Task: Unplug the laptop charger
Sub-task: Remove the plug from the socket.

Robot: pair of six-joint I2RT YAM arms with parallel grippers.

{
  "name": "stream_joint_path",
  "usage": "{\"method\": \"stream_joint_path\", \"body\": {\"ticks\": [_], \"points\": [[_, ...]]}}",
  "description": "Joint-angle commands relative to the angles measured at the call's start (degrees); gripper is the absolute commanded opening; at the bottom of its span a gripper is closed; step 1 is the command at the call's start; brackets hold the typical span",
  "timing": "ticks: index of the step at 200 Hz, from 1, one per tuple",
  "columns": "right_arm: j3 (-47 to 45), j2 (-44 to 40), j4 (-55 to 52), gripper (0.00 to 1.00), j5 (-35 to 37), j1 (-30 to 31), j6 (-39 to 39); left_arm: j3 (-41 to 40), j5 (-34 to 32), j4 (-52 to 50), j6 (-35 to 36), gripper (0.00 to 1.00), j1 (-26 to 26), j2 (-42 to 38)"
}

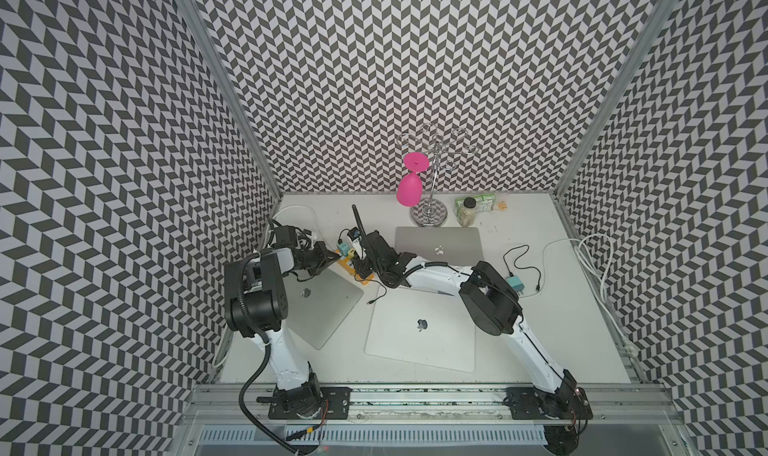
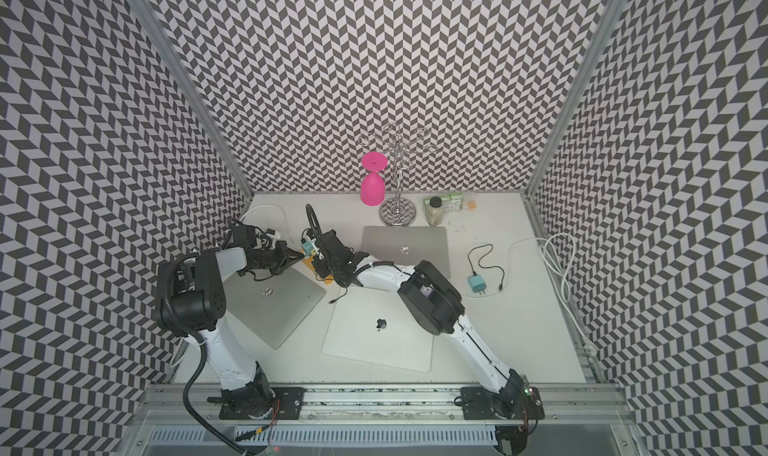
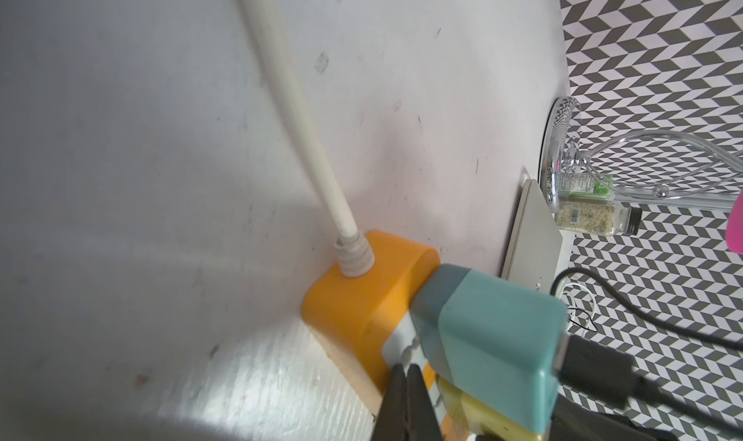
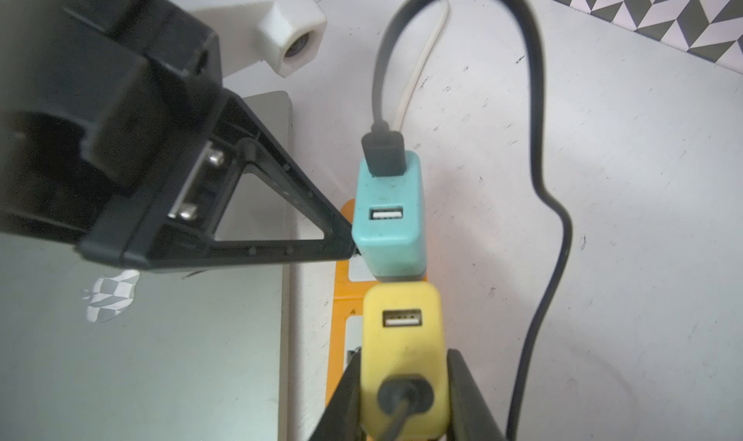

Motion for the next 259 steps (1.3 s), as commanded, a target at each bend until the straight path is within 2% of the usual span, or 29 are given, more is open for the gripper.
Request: {"method": "stream_joint_path", "body": {"ticks": [1,20,50,65,124,161,209,246,259], "points": [[0.61,-1.92,3.65,0.12,-0.61,0.16,1.7,-1.71,-1.94,-0.65,0.78,0.0,0.41,1.22],[1.95,-1.38,2.44,0.11,0.44,0.25,1.41,-2.12,-1.86,-0.46,0.83,0.0,0.4,1.24],[5.01,0.32,-1.82,0.1,5.5,1.37,-4.89,-2.52,-1.6,-0.21,1.03,0.0,0.41,1.2],[4.39,-0.09,-2.07,0.1,7.14,1.34,-4.6,-2.52,-1.73,-0.5,1.38,0.0,0.41,0.93],[1.8,-2.26,2.19,0.09,-1.9,0.71,0.08,-2.78,-1.92,-0.64,1.66,0.0,0.41,1.12],[7.47,0.8,-4.84,0.09,4.78,1.65,-4.9,-2.96,-1.83,-0.55,1.8,0.0,0.33,1.16],[0.26,-3.74,2.69,0.08,-3.51,-0.04,2.45,-2.88,-1.51,-0.46,1.86,0.0,0.33,1.04],[4.9,-1.14,-3.43,0.08,3.0,1.18,-4.29,-3.05,-1.48,-0.46,1.92,0.0,0.34,0.89],[4.27,-1.72,-3.2,0.08,3.37,1.26,-3.91,-2.99,-1.41,-0.46,1.92,0.0,0.35,0.93]]}}
